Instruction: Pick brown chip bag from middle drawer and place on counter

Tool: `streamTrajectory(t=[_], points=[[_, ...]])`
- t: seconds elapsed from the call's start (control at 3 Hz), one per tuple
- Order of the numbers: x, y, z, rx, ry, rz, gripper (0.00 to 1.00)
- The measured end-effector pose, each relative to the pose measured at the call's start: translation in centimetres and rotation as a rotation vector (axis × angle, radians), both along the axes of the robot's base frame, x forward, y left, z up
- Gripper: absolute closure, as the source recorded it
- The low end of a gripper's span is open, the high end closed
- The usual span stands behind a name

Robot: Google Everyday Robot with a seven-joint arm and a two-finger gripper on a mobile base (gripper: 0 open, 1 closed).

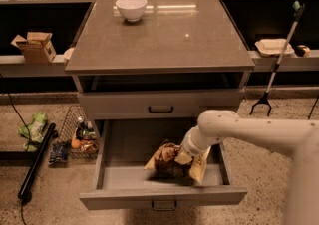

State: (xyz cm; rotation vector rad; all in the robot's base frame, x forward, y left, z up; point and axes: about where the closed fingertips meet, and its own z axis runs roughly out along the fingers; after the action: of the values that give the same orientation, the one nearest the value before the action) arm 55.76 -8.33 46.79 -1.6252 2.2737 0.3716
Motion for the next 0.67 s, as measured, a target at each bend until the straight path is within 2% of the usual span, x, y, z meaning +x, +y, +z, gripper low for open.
streamTrajectory(t=[0.33,0.67], points=[[-0.6,-1.1,8.4,0.115,-0.106,0.029,1.0],[-1.4,-5.3,16.5,0.194,-0.214,0.04,1.0]])
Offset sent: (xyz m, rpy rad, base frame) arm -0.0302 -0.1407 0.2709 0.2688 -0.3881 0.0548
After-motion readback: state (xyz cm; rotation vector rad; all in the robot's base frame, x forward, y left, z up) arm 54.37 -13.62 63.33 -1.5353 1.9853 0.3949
